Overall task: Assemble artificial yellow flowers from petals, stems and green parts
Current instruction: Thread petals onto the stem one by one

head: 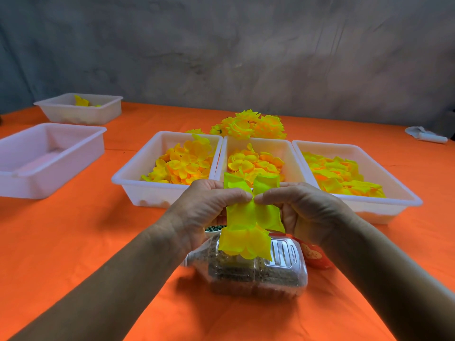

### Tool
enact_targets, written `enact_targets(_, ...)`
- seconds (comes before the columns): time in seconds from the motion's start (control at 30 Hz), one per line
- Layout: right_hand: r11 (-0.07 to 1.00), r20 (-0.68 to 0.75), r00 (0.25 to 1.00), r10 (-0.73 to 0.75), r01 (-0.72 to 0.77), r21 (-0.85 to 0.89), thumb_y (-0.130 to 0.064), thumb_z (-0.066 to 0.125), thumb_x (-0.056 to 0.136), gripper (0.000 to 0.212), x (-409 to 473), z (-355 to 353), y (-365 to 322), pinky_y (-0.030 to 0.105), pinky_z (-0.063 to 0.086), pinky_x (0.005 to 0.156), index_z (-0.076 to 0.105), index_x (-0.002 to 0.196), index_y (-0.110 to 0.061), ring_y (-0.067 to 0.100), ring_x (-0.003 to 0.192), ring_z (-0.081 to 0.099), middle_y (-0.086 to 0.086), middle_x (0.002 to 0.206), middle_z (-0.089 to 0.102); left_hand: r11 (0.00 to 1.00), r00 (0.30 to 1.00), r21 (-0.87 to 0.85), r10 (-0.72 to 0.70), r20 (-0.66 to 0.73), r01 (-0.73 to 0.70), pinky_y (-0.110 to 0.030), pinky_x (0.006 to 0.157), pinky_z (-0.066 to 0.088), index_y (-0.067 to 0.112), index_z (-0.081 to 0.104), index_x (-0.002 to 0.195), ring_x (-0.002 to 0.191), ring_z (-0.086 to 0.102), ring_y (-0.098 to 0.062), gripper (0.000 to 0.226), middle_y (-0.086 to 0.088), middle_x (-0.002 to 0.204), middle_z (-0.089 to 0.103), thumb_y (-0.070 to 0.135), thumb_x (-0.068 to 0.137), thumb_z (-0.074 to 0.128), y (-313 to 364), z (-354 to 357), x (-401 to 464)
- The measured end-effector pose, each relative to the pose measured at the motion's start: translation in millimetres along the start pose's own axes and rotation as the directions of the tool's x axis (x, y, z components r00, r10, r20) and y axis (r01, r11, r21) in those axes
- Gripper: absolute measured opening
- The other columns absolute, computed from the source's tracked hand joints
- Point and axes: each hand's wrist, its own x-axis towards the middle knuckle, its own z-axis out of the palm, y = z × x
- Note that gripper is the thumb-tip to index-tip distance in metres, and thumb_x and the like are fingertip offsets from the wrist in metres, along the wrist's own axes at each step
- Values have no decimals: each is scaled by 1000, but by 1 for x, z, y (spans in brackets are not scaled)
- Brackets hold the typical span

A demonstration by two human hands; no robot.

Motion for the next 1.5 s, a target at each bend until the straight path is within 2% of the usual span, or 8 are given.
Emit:
enact_targets(0.27,1000,-34,999,15,-15,-5,4,58,80,15,1,0,1,26,54,49,61,80,-10,15,50,66,3,63,69,999,1000,-40,-31,3,31,-33,67,56,7,65,77,62,65,-19,3,-7,67,68,7,78,68,-4,1,6)
enact_targets(0.53,998,-75,996,49,-51,-29,-1,61,81,13,3,1,1,20,51,45,57,78,-14,8,45,63,-4,52,65,992,996,-92,-80,36,83,-26,54,55,10,66,72,51,63,-16,11,-4,60,66,4,79,61,-4,4,10)
enact_targets(0.73,999,-87,996,5,-9,-49,-2,63,78,12,4,0,3,20,50,45,60,82,-13,11,49,64,0,61,68,998,999,-49,-32,21,33,-31,60,56,8,66,80,61,64,-19,2,-8,69,66,9,79,66,-2,4,10)
enact_targets(0.87,1000,-72,997,3,-5,-24,1,63,76,20,4,0,3,25,53,49,61,94,-6,18,54,67,8,71,70,1000,1000,-3,-29,-2,29,-43,79,55,-3,65,100,73,65,-25,26,-14,82,67,10,78,70,-1,3,9)
enact_targets(1.03,998,-68,996,59,-59,1,-1,59,81,11,7,2,4,21,51,46,58,85,-11,12,48,64,1,60,68,998,998,-17,-52,22,52,-35,71,52,6,64,79,61,62,-20,3,-8,68,65,7,79,67,2,2,10)
enact_targets(1.23,996,-40,998,43,-40,75,4,57,81,12,6,2,4,25,54,46,59,85,-6,16,49,66,7,62,69,999,995,12,-53,86,52,-45,85,52,4,65,90,73,64,-23,19,-11,81,68,9,72,70,5,-2,8)
enact_targets(1.37,996,-28,999,23,-20,83,9,57,77,28,5,3,5,42,60,61,59,104,2,28,64,69,17,82,70,999,991,1,-40,126,40,-37,72,58,5,67,89,72,68,-21,16,-11,81,71,9,73,69,5,-3,7)
enact_targets(1.5,997,-54,998,25,-21,68,4,57,79,12,5,0,4,24,54,47,59,82,-8,16,47,65,5,61,69,998,990,-28,-47,136,52,-35,64,58,6,65,86,66,66,-20,13,-10,76,69,8,73,67,5,-3,6)
